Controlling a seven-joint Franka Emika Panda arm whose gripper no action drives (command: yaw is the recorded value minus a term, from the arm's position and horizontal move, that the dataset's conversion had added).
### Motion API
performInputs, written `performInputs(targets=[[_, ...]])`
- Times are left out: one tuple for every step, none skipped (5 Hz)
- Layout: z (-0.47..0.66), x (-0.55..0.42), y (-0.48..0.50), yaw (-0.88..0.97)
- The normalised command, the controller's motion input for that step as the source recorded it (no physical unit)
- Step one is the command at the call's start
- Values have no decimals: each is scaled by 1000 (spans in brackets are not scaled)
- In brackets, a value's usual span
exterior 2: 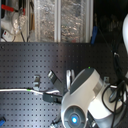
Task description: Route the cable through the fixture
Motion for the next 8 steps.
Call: performInputs(targets=[[0,-1,15,0],[358,-150,8,0],[0,0,0,-46],[61,-48,18,0],[339,-190,-17,-114],[0,-13,-1,0],[84,-30,14,-286],[267,-81,-12,-209]])
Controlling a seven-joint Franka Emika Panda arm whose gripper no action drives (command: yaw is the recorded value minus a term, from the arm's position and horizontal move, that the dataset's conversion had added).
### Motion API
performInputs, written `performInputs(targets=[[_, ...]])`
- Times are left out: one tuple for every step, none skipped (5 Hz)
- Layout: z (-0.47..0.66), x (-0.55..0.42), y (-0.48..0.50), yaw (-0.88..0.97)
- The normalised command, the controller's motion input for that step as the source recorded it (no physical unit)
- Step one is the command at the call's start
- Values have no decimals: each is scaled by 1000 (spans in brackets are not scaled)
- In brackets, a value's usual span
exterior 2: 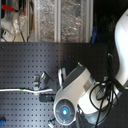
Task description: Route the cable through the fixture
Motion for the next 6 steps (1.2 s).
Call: performInputs(targets=[[169,-229,26,0],[0,-15,67,0],[0,-35,157,0],[124,-57,257,226],[405,-33,-30,37],[4,4,-23,0]])
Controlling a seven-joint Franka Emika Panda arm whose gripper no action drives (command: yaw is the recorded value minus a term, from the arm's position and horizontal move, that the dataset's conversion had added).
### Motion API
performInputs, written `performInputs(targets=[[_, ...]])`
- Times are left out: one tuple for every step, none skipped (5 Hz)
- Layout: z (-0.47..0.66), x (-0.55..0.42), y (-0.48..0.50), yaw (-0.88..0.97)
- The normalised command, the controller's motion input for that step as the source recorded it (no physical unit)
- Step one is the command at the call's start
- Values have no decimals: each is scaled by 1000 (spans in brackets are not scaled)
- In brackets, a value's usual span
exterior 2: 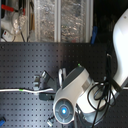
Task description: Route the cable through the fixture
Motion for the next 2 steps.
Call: performInputs(targets=[[10,63,-389,-306],[-3,113,-522,-323]])
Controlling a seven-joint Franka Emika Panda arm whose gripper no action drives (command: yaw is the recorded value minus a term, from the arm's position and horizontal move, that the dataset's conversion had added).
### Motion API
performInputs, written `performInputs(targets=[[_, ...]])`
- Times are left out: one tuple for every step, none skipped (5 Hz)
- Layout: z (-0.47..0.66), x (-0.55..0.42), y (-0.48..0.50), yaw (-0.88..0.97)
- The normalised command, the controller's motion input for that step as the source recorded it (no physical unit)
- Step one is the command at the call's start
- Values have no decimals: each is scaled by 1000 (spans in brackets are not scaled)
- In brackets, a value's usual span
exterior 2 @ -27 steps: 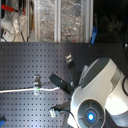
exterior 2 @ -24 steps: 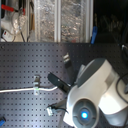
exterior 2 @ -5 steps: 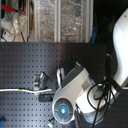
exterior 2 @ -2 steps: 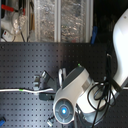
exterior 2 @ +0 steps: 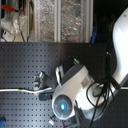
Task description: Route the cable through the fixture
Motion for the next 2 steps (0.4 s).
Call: performInputs(targets=[[0,-3,10,0],[-149,-93,259,83]])
